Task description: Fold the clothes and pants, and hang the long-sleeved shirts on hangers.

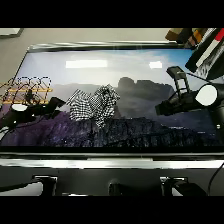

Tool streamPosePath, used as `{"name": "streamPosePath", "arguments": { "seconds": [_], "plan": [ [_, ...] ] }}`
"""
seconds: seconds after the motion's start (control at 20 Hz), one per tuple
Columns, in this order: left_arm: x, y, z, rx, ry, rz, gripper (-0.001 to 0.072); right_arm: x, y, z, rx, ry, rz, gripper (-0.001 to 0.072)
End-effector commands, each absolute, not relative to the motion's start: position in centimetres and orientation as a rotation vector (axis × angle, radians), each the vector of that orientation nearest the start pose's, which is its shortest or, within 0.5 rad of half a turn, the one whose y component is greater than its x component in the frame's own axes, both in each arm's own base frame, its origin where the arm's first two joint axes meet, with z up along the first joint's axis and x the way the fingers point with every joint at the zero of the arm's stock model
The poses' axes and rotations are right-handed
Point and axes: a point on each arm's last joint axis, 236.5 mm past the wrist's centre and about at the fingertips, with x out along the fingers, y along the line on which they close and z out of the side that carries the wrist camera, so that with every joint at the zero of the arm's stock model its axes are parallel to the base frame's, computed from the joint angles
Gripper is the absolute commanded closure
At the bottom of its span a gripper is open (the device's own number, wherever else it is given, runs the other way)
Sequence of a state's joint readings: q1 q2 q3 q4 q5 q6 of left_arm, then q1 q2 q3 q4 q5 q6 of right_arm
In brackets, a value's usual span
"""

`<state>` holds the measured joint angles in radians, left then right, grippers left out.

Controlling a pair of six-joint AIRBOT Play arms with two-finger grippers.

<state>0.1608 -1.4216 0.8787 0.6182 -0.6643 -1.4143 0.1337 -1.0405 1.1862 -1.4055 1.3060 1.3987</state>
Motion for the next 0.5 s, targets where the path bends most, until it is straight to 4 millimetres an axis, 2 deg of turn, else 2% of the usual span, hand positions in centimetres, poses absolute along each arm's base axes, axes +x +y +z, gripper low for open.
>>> {"name": "streamPosePath", "arguments": {
  "seconds": [0.0, 0.25, 0.3, 0.35, 0.4, 0.45],
  "plan": [
    [47.0, -6.2, -8.1, -1.033, 1.019, -0.012, 0.0036, 33.4, 8.3, 9.6, -0.097, 1.141, 0.335, 0.0682],
    [49.8, -7.1, -9.2, -1.043, 0.99, 0.027, 0.0039, 33.7, 9.1, 9.9, -0.025, 1.129, 0.326, 0.0682],
    [49.8, -7.2, -9.5, -1.061, 0.995, 0.041, 0.0069, 34.3, 9.4, 10.3, 0.004, 1.101, 0.32, 0.0682],
    [49.7, -7.5, -9.8, -1.065, 1.004, 0.042, 0.0286, 34.7, 9.7, 10.5, 0.039, 1.087, 0.314, 0.068],
    [49.2, -8.0, -10.0, -1.064, 1.032, 0.022, 0.0698, 34.8, 9.8, 10.6, 0.078, 1.087, 0.295, 0.0654],
    [49.1, -8.2, -10.0, -1.062, 1.04, 0.014, 0.0691, 35.3, 9.8, 10.5, 0.105, 1.081, 0.276, 0.0547]
  ]
}}
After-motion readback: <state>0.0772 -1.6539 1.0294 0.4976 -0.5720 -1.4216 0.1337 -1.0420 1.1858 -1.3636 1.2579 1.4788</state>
